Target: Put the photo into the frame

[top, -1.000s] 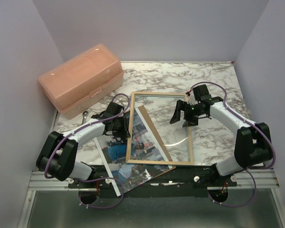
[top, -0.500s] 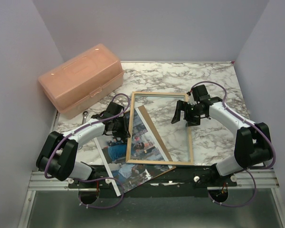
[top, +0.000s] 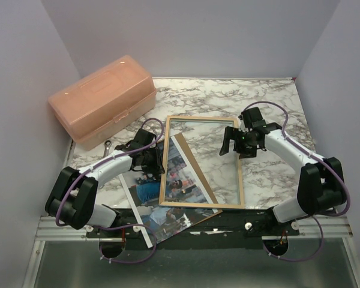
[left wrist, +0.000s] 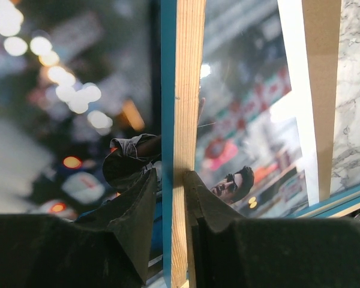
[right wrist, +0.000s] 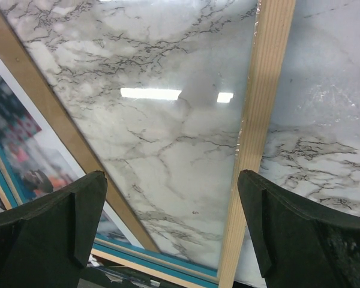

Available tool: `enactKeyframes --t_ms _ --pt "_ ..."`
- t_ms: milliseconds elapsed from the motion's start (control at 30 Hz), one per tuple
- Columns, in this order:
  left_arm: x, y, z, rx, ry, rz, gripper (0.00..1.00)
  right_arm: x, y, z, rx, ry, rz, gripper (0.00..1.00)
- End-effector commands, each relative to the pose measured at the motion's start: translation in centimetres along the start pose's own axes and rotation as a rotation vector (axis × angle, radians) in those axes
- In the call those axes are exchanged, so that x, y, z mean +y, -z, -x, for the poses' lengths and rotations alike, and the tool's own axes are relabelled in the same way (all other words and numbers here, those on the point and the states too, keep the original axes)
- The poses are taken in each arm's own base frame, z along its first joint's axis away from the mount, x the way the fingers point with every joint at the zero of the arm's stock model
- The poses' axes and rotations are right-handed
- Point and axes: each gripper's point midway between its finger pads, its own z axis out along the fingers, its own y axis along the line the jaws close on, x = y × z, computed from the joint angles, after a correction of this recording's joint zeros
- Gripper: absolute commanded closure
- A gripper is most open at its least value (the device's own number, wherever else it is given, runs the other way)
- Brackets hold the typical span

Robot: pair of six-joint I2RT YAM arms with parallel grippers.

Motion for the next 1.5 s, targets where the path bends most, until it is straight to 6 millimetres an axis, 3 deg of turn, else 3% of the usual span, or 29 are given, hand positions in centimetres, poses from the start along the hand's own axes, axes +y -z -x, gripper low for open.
enactKeyframes --t_ms 0,233,367,467,633,800,967,1133,1467 --pt "2.3 0.1 -1.1 0.006 -0.019 0.086 0.70 -0.5 1.1 0.4 -0.042 0.004 -0.052 0.00" --pt "-1.1 1.9 0.3 -0.064 -0.023 -0.064 0.43 0.4 2.6 0.9 -0.083 0.003 -0.016 0.00" --pt "-2.1 1.9 0.4 -0.071 -0.029 -0.102 0.41 0.8 3.1 0.8 -0.089 0.002 0.004 0.00" --pt "-1.8 1.0 0.0 -0.050 -0.028 -0.073 0.42 1.0 3.5 0.7 -0.094 0.000 0.016 0.00" --pt "-1.1 -0.9 -1.0 0.004 -0.040 0.004 0.50 1.5 4.2 0.5 -0.098 0.002 0.042 0.00" --pt "-1.8 -1.3 -1.1 0.023 -0.066 0.055 0.72 2.4 5.6 0.7 -0.112 0.007 0.072 0.00" --pt "-4.8 -0.6 -0.3 0.015 -0.082 0.022 0.86 3.3 7.2 1.2 -0.142 0.011 0.110 0.00" --pt "-8.5 -0.1 0.6 0.004 -0.075 -0.026 0.89 3.6 8.0 1.3 -0.156 0.015 0.121 0.00" --pt "-15.1 -1.6 2.1 0.025 -0.029 -0.065 0.98 3.4 8.2 1.0 -0.159 0.019 0.114 0.00"
